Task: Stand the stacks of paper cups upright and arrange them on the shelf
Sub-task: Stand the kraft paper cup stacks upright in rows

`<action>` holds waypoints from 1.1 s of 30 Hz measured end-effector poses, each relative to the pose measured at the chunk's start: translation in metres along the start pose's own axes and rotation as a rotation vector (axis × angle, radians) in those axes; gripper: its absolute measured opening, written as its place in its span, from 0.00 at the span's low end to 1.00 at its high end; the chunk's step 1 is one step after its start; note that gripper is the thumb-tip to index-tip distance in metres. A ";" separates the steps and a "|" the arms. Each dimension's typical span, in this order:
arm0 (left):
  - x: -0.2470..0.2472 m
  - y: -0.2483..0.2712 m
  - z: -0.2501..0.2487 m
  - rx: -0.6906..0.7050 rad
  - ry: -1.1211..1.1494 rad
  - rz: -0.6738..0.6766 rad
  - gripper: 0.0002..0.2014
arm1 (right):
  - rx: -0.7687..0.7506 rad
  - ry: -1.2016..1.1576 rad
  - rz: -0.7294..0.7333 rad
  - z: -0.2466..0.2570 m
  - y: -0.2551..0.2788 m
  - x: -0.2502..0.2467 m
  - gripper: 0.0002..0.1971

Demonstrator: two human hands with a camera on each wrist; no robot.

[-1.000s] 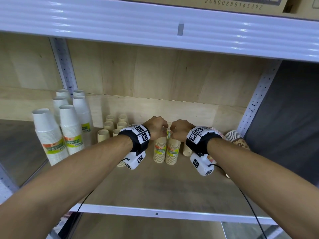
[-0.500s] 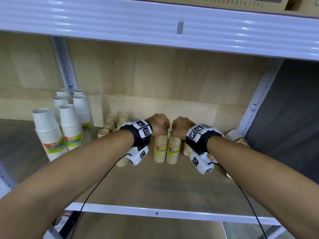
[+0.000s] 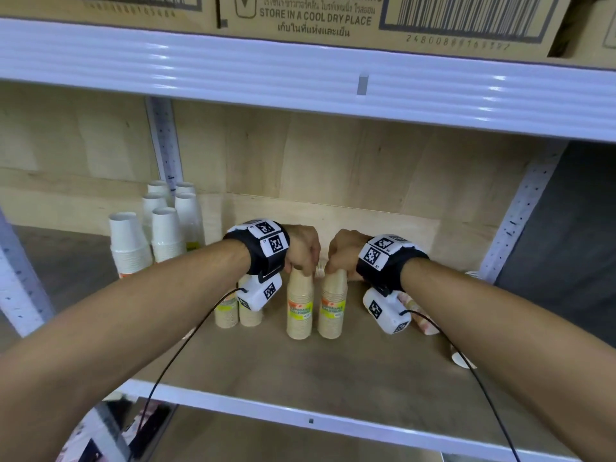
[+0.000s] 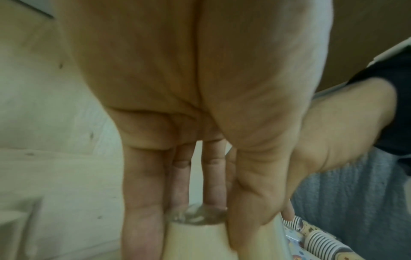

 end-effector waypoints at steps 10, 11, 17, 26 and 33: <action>0.001 0.029 0.068 -0.166 -0.061 0.115 0.16 | -0.106 -0.117 0.135 0.072 -0.013 0.031 0.17; 0.002 0.031 0.076 -0.181 -0.049 0.126 0.17 | -0.121 -0.120 0.145 0.079 -0.015 0.034 0.18; 0.004 0.038 0.112 -0.217 0.026 0.104 0.08 | -0.211 -0.140 0.196 0.111 -0.025 0.048 0.10; 0.010 0.038 0.145 -0.239 0.049 0.072 0.13 | -0.321 -0.070 0.180 0.139 -0.034 0.060 0.12; 0.010 0.037 0.151 -0.213 0.050 0.027 0.14 | -0.340 -0.078 0.171 0.142 -0.038 0.061 0.13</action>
Point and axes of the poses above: each hand's wrist, its own y-axis away from the middle knuckle, its own x-axis out of the palm, z = x × y, the point moved 7 cm from there along -y, towards the middle knuckle, and after that the axes turned 14 degrees about -x, right-handed, at the moved point
